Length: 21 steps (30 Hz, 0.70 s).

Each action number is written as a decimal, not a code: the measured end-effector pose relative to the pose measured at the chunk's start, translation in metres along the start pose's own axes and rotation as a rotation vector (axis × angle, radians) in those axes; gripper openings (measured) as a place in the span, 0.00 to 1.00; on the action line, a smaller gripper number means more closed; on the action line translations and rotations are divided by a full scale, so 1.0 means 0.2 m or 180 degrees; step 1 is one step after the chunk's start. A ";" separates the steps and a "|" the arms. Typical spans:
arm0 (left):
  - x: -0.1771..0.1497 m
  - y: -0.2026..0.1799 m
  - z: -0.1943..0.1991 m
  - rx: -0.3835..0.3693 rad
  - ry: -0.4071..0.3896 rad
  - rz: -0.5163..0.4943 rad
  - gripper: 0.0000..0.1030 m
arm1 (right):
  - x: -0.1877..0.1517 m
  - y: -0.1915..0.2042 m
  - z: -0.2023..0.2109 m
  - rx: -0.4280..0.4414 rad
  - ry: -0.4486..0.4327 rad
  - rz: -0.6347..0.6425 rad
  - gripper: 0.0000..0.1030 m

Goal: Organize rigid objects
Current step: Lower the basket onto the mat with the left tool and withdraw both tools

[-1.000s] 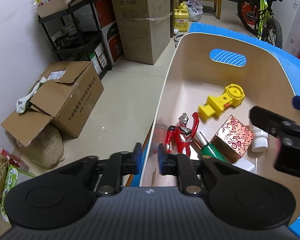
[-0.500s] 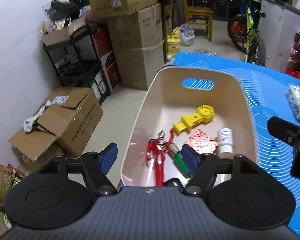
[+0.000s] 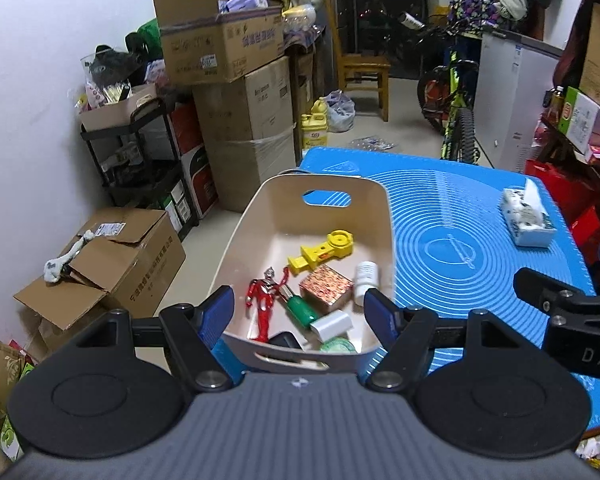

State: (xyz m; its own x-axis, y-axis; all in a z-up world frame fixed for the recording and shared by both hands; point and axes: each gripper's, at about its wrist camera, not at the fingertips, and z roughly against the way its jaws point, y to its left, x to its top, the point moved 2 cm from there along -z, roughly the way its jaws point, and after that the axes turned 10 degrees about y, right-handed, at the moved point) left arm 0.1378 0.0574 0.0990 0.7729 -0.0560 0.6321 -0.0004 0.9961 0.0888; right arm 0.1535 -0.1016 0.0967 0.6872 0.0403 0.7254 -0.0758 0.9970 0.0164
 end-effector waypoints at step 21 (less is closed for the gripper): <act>-0.39 -0.16 0.22 -0.0076 -0.0054 -0.0139 0.72 | -0.42 -0.20 0.44 -0.0140 -0.0034 -0.0202 0.98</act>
State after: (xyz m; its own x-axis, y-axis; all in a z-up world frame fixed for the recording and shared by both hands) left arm 0.0500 0.0277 0.0808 0.7610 -0.1004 0.6409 0.0483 0.9940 0.0983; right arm 0.0360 -0.1510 0.0963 0.6818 -0.0237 0.7312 -0.0003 0.9995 0.0326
